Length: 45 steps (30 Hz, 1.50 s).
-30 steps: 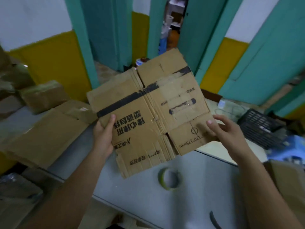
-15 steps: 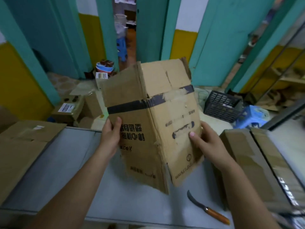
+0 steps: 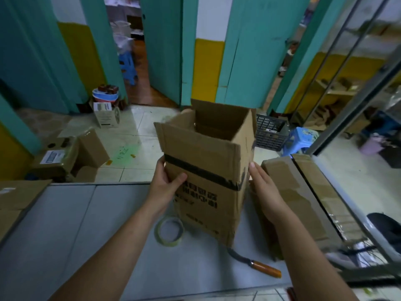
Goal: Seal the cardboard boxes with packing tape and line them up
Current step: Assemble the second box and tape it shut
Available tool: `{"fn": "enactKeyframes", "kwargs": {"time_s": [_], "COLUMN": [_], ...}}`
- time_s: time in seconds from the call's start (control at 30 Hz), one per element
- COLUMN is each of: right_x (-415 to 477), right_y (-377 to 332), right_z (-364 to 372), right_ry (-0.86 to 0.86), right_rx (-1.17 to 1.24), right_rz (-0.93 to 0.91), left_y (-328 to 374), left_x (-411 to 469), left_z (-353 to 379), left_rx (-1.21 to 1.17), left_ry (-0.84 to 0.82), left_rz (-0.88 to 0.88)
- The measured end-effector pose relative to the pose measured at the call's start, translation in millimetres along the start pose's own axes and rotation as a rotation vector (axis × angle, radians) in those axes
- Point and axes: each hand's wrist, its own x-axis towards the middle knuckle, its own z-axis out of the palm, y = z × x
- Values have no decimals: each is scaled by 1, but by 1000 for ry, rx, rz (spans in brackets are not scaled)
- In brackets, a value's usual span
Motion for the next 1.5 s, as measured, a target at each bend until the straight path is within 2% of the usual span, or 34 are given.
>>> {"fn": "enactKeyframes", "kwargs": {"time_s": [0.2, 0.33, 0.47, 0.53, 0.67, 0.73, 0.87, 1.03, 1.2, 1.37, 1.5], "right_x": [9, 7, 0, -1, -1, 1, 4, 2, 2, -3, -4], "right_y": [11, 27, 35, 37, 31, 28, 30, 34, 40, 32, 28], "right_z": [14, 10, -2, -8, -6, -3, -3, -5, -10, -20, -19], "right_ry": [-53, -6, -25, -43, -81, -82, -104, 2, 29, 27, 25], "right_rx": [183, 309, 323, 315, 262, 230, 146, 70, 81, -92, -203], "right_rz": [123, 177, 243, 256, 233, 191, 71, 57, 30, -61, -145], "left_y": [-22, -25, -8, 3, 27, 36, 39, 34, 31, 35, 37], "left_x": [-17, -29, -32, -26, -8, -1, 1, -11, -17, -16, -19], "left_z": [6, 0, -11, -15, -2, 7, 10, -1, -3, 1, -2], "left_rx": [11, 24, -234, -283, 0, 101, 142, 190, 333, 400, 304], "left_ry": [-74, -126, -170, -181, -240, -227, -175, -218, -268, -313, -326], "left_rz": [-126, -186, -350, -424, -548, -544, -490, -499, -429, -358, -244]}}
